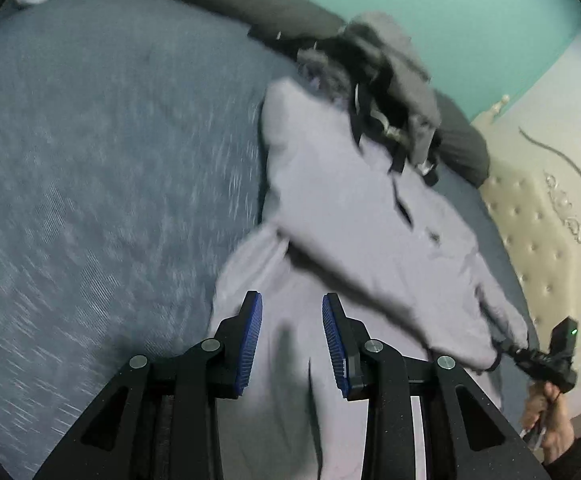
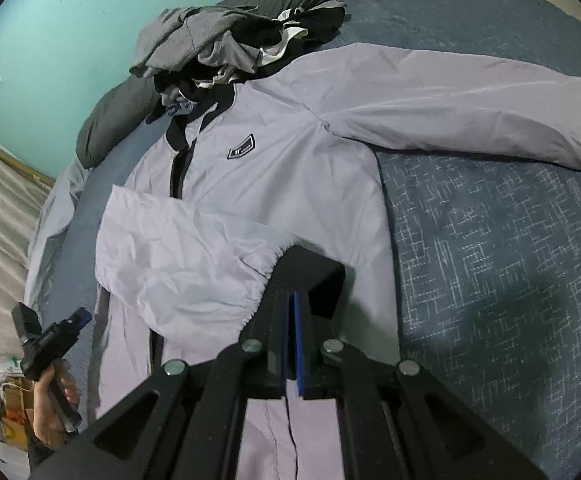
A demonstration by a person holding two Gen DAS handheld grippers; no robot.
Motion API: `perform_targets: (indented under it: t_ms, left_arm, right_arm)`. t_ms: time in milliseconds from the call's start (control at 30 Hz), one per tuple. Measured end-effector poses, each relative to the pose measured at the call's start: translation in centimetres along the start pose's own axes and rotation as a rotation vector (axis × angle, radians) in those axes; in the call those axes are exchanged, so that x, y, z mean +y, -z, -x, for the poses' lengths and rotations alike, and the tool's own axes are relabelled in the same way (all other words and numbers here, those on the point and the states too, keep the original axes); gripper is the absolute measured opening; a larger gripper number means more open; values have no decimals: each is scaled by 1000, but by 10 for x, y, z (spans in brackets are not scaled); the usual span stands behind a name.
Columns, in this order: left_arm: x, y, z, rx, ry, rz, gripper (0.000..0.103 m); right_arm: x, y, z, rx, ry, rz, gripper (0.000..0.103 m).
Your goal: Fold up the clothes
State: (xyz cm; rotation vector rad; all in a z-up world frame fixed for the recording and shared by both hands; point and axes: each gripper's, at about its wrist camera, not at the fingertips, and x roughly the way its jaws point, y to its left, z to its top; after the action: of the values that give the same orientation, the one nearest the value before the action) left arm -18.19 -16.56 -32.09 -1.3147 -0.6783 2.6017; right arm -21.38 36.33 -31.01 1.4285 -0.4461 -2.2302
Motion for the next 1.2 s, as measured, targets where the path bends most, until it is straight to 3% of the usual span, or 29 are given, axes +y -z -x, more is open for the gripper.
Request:
perform_targets:
  t_ms: [133, 267, 367, 433, 567, 833, 1000, 1100, 1200]
  left_arm:
    - [4, -15, 14, -28, -11, -8, 34]
    - [9, -21, -25, 79, -76, -93, 33]
    - [0, -26, -38, 94, -87, -182, 32]
    - [-5, -31, -45, 97, -86, -218, 30]
    - [-16, -41, -56, 116, -70, -265, 11]
    - [-45, -52, -66, 110, -53, -358, 10]
    - [-34, -62, -45, 49, -59, -289, 4]
    - [-17, -73, -21, 5, -57, -195, 3]
    - [-5, -79, -19, 25, -96, -160, 3]
  right_arm:
    - [-1, 2, 1, 3, -5, -3, 2]
    - [-1, 2, 0, 8, -10, -5, 2]
    - [-1, 1, 0, 8, -15, -4, 2]
    - [-1, 1, -1, 11, -15, -4, 2]
    - [1, -1, -3, 12, -21, -2, 2]
    - [-2, -1, -3, 14, -35, -17, 2]
    - [2, 1, -1, 19, -54, -7, 2]
    - [11, 4, -5, 39, -45, 26, 2]
    - [19, 7, -10, 55, -60, 41, 2]
